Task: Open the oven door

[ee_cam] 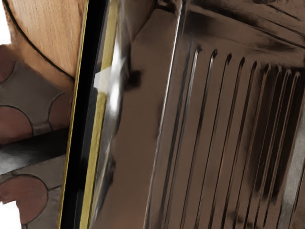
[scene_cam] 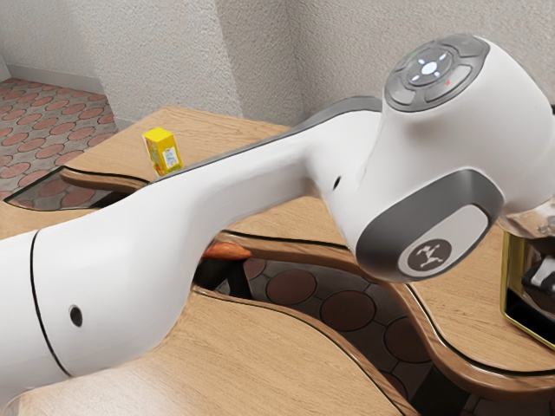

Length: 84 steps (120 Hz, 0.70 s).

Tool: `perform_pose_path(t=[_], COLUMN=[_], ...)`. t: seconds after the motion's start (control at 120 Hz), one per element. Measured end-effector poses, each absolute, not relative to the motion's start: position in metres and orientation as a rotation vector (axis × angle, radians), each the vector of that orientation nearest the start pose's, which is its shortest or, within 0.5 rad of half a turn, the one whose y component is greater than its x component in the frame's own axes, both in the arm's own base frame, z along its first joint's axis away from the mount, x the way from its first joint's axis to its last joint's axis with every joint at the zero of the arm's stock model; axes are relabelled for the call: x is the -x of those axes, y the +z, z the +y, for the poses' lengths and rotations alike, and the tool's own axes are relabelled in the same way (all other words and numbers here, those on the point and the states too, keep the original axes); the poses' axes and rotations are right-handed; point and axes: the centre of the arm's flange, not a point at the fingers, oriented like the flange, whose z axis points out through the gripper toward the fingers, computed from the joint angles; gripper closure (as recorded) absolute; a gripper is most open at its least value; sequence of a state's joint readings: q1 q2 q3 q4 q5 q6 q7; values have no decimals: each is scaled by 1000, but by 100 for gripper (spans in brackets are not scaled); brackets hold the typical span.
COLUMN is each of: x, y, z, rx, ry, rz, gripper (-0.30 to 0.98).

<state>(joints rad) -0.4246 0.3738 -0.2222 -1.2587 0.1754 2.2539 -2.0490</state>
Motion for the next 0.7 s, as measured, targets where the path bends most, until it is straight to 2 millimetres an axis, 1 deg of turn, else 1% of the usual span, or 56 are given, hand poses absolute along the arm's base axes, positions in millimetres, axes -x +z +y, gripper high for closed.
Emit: perform_pose_path(t=[0.042, 0.092, 0.133, 0.242, 0.417, 0.617, 0.7], x=[-584, -579, -575, -557, -528, -485, -458], y=[624, 622, 618, 608, 604, 602, 609], z=[-390, -384, -382, -377, -367, -350, -332], rx=[-1964, -1968, -1974, -1999, -2021, -2029, -2012], ry=[305, 300, 289, 264, 239, 224, 246], rz=[1624, 1641, 1652, 1671, 1684, 1692, 1691], gripper=[1, 1, 1, 0, 0, 1, 1])
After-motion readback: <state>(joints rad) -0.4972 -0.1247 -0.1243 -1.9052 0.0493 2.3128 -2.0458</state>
